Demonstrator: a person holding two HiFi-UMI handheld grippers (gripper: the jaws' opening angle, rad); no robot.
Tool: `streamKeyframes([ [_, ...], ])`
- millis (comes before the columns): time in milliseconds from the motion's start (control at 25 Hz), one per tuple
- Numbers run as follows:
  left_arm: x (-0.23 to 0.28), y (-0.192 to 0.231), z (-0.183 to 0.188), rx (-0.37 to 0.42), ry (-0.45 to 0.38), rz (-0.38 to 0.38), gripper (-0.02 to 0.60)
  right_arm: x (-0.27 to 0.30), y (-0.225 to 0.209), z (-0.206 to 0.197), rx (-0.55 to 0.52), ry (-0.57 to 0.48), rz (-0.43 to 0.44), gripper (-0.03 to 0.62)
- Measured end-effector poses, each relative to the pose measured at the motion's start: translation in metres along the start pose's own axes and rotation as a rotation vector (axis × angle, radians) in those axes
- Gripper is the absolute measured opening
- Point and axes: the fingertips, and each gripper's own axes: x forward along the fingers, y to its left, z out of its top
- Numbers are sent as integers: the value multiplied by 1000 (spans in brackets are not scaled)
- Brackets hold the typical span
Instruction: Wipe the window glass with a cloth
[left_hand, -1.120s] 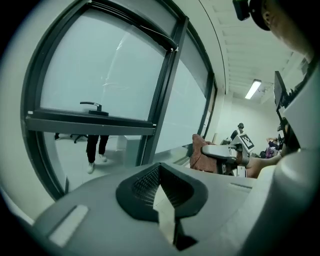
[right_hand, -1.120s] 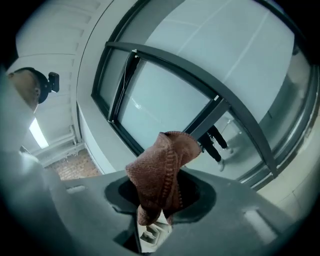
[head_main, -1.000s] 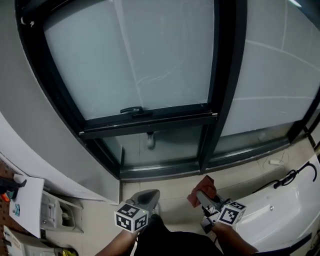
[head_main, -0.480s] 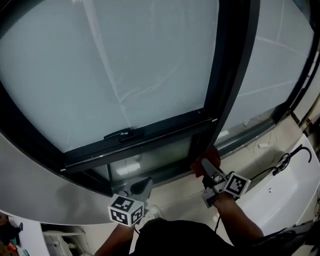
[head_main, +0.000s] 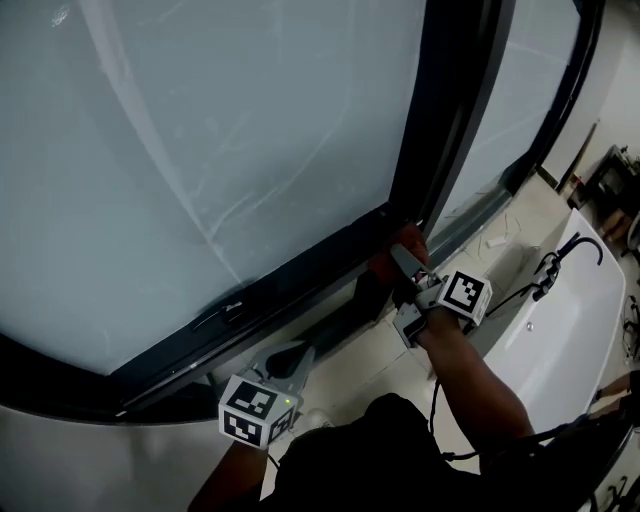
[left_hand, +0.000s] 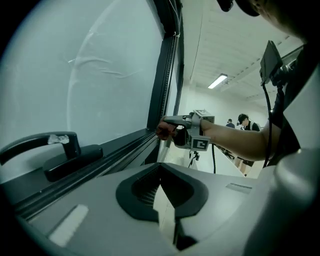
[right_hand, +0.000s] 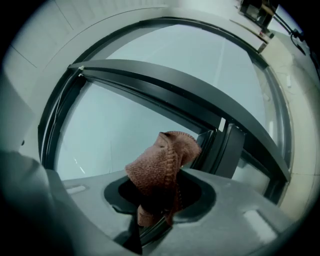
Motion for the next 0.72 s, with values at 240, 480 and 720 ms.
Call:
streamKeyframes([
  [240, 12, -1, -7, -13, 32, -43, 17, 48, -24, 30, 136, -13, -11, 117],
  [480, 29, 9, 4, -73, 19, -12, 17, 83, -41, 36, 253, 43, -7, 117],
  [720, 43, 15, 14, -109, -1, 11, 17, 103, -43, 41, 302, 60, -27, 115],
])
